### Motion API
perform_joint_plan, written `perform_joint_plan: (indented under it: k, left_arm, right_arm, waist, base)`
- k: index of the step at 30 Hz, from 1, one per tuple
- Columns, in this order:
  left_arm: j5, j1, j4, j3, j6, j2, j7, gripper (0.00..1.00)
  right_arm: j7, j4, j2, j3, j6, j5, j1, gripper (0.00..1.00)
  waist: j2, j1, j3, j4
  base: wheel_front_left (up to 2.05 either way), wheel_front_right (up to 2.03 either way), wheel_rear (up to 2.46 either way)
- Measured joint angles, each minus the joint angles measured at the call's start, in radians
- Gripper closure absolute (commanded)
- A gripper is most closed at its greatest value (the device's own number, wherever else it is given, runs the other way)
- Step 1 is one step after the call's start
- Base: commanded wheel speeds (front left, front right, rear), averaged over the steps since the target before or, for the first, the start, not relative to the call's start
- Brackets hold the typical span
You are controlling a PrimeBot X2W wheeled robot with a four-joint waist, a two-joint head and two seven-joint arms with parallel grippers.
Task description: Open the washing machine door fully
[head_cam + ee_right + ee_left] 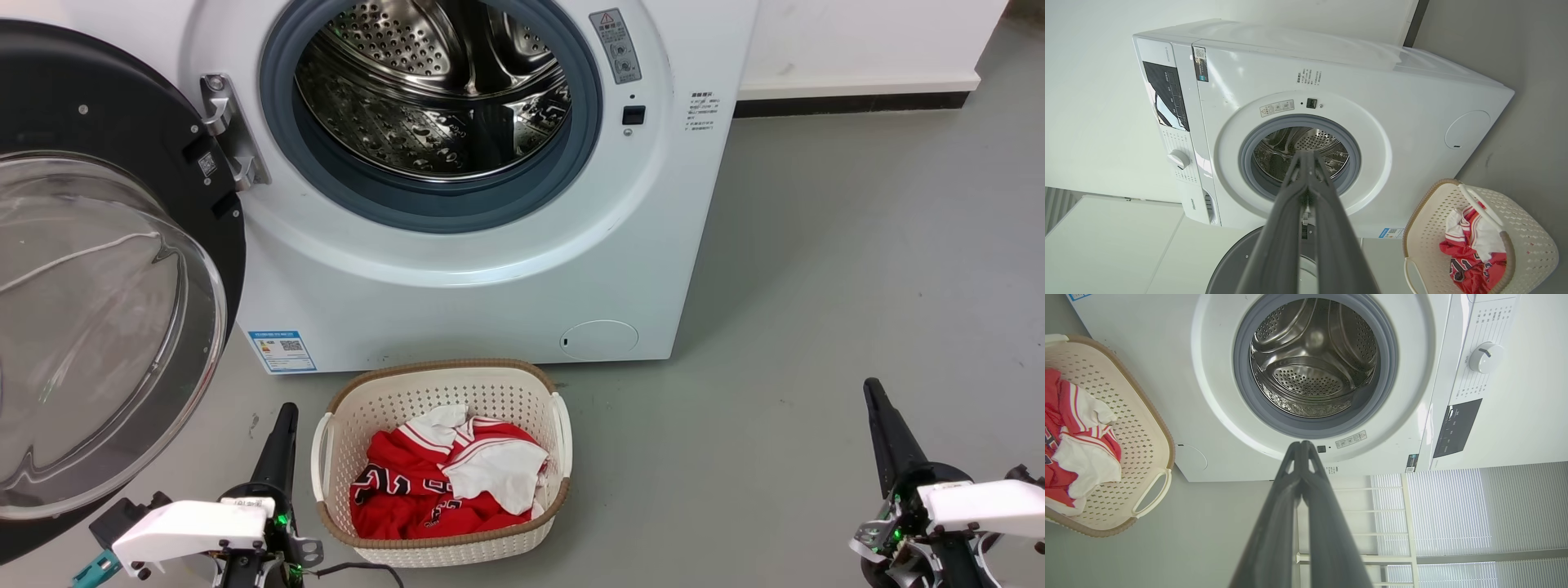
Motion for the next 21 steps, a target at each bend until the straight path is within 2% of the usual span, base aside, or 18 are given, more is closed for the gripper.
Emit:
perform_joint_plan:
  k: [21]
  left_arm:
    - [-0.146,-0.035,0.022,0.014,-0.015,-0.001,0.042,1.00]
  right_arm:
    - [0.041,0.029,0.002,-0.013,0.000,0.146,-0.037,1.00]
  waist:
    - [0.0000,0.0000,0.003,0.005]
  base:
    - [0.00,0.00,0.00]
